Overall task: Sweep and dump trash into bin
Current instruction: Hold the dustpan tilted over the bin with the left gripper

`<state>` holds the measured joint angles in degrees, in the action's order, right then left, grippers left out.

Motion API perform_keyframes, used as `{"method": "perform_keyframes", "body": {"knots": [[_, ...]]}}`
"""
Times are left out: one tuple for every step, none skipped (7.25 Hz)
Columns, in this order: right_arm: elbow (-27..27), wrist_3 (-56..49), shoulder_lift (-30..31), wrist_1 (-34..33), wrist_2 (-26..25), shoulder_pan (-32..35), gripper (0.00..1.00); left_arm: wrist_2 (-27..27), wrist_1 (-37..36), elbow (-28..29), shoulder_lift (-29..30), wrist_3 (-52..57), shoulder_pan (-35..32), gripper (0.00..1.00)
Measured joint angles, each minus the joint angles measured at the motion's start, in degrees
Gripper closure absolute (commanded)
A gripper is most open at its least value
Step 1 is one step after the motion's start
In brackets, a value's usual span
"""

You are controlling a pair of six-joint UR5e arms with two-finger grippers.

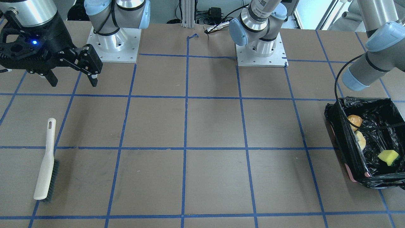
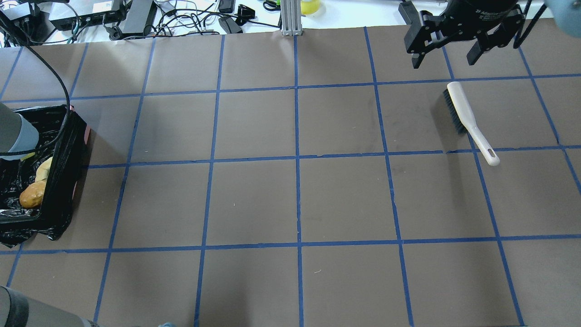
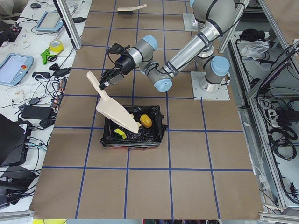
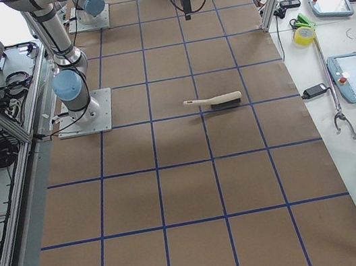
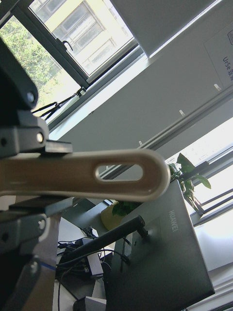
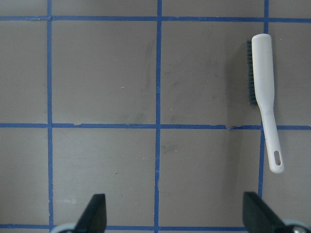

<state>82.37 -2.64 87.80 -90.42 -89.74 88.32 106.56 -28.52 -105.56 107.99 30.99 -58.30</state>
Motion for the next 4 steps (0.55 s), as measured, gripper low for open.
{"method": "perform_keyframes", "body": {"knots": [[0.04, -0.02, 0.0, 0.04, 0.0, 0.01, 0.0, -0.07, 0.13, -0.08, -0.27, 0.06, -0.08, 1.0], [0.04, -0.04, 0.0, 0.06, 0.0, 0.01, 0.0, -0.01, 1.7, 0.15, -0.74, -0.4, -0.42, 1.0], [0.03, -0.02, 0.01, 0.06, 0.0, 0.01, 0.0, 1.0, 5.96, 1.13, -1.5, -1.83, -1.3, 1.0], [0.04, -0.01, 0.01, 0.07, 0.0, -0.01, 0.0, 3.0, 13.16, 3.4, -2.6, -4.14, -2.67, 1.0]]}}
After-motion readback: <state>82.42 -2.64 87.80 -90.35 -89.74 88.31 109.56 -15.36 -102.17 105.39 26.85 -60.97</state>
